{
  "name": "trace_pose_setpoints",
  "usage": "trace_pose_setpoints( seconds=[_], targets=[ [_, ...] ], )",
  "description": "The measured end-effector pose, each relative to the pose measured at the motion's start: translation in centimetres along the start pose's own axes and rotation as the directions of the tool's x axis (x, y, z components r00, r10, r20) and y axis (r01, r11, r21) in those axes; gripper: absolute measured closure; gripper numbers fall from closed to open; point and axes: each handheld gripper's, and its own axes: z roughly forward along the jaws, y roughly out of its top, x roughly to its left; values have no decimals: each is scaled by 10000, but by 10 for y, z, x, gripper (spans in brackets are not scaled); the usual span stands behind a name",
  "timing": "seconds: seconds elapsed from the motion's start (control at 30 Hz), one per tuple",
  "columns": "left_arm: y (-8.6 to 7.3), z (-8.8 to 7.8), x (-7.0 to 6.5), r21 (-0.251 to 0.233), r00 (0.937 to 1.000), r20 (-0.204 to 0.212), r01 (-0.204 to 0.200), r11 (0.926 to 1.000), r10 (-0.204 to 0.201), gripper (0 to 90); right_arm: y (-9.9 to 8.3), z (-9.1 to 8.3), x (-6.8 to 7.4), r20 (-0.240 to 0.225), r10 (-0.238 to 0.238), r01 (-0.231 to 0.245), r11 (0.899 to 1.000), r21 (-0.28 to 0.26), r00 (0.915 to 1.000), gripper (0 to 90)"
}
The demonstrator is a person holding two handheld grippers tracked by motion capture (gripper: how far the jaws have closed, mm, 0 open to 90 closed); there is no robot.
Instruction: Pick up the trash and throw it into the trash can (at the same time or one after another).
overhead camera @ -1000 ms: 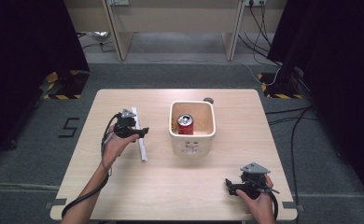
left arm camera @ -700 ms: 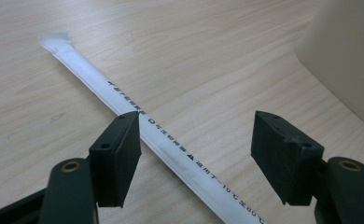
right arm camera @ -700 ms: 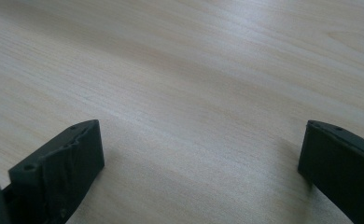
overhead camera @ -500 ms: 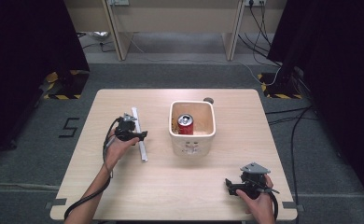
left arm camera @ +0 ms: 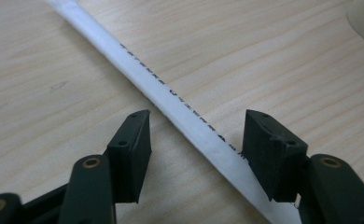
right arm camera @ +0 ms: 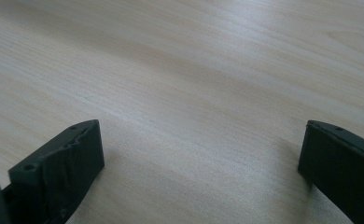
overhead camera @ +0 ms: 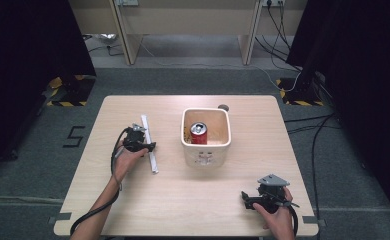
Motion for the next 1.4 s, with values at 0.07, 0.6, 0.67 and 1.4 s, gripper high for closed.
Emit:
trace_pose_setpoints(
  seconds=[0.07,0.6,0.67,1.4],
  targets=[
    [2,0,0,31,10000,19,-51,10000,51,498,0,0,0,-1,-2,2,10000,1,10000,3],
    [2,-5,4,208,9985,287,-478,9986,471,802,0,0,0,0,-2,2,10000,1,10000,3],
    [2,-7,4,181,9981,348,-518,9985,511,803,0,0,0,0,0,0,10000,0,10000,3],
    [39,-74,-3,-669,9842,1227,-1198,9905,1274,804,0,0,0,-1,-15,15,10000,-11,10000,2]
  ],
)
